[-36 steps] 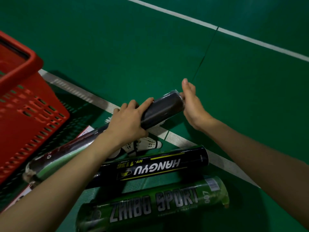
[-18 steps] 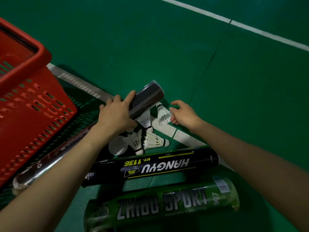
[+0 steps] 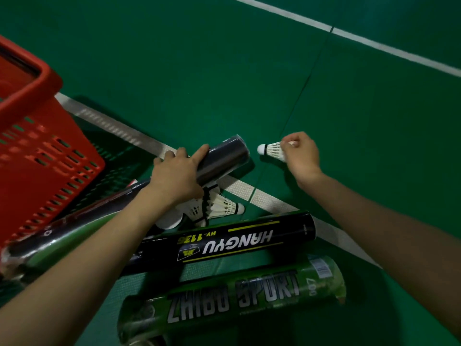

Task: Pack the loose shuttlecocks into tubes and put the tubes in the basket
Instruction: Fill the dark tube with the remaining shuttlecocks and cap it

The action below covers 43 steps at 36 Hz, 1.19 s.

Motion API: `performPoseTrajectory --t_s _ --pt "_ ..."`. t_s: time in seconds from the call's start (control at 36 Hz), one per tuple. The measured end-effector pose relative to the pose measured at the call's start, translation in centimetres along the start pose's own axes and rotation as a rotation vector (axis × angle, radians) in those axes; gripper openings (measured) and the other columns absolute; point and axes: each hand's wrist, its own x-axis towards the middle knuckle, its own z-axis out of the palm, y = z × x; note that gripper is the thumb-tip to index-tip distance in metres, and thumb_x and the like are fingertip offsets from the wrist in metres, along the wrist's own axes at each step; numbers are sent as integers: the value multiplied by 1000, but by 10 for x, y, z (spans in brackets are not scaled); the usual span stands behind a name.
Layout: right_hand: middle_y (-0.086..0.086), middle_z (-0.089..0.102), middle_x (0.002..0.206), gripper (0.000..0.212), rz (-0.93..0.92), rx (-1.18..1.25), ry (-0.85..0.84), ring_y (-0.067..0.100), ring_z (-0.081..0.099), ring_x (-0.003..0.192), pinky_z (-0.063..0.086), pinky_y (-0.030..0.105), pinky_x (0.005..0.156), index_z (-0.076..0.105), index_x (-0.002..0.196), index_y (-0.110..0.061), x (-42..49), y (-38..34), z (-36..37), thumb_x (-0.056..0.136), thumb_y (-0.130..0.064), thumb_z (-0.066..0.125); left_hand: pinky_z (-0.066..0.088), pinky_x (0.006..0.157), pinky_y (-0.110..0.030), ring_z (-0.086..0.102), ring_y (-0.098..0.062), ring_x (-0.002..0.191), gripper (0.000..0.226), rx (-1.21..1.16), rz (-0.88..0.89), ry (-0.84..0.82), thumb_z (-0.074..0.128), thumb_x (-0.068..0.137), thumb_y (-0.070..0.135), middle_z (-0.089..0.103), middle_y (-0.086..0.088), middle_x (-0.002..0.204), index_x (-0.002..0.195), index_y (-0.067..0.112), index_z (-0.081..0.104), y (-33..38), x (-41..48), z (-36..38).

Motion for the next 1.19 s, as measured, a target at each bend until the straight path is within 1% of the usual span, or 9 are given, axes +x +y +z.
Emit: performPoseTrajectory --t_s 0.11,0.31,0.39,0.58,0.69,0.81,0.89,1.06,1.19 --pt "-7 52 89 18 -52 78 24 6 49 71 36 5 49 55 108 -11 1 -1 -22 94 -5 45 38 96 -47 44 -36 112 101 -5 51 14 70 73 41 44 -13 121 149 36 3 15 -2 -3" --pt "-6 48 87 29 -79 97 -253 8 47 76 39 16 66 41 128 -16 -16 -13 -32 99 -13 37 40 94 -45 46 -32 107 104 -59 167 40 73 71 42 45 -9 116 148 38 2 37 -7 -7" --pt "-4 46 124 41 -78 106 -357 7 39 111 27 24 97 32 139 -19 -26 -21 -33 103 -38 30 41 94 -44 47 -32 106 104 -74 177 45 72 71 43 46 -9 116 148 38 2 42 -11 -10" --pt "-4 21 155 57 -47 180 -481 4 18 136 11 23 106 13 151 -22 -37 -31 -20 101 -49 17 39 92 -44 46 -31 107 104 -62 166 56 73 70 41 45 -8 115 148 38 4 44 -15 -11" --pt "-5 37 139 55 -37 154 -475 8 31 128 14 25 108 24 148 -20 -35 -26 -9 101 -49 21 38 93 -45 45 -32 108 103 -50 130 32 72 71 40 45 -9 116 148 38 4 36 -13 -7" --pt "-1 58 117 64 -3 82 -460 21 49 122 33 48 110 21 146 -17 -36 -19 2 96 -53 37 39 95 -47 46 -34 110 102 -37 55 30 73 70 40 46 -10 117 148 38 5 21 -10 -4" --pt "-2 56 116 62 -54 -1 -476 19 51 117 38 40 105 20 146 -17 -41 -15 8 96 -46 43 40 95 -50 46 -36 111 100 -4 8 35 72 71 40 46 -13 120 148 36 7 7 -9 -3" --pt "7 51 119 23 -150 -222 -647 18 56 104 47 35 96 56 108 -19 -61 -3 34 89 -29 63 38 95 -50 43 -39 116 100 -47 -57 -11 73 72 38 45 -16 124 148 34 8 -11 -7 2" --pt "7 43 131 43 -386 -486 -886 19 45 119 37 25 98 53 125 -20 -77 -3 51 85 -25 69 39 95 -51 42 -40 116 104 -85 -91 -6 75 70 41 44 -17 127 148 34 7 -16 -6 7"
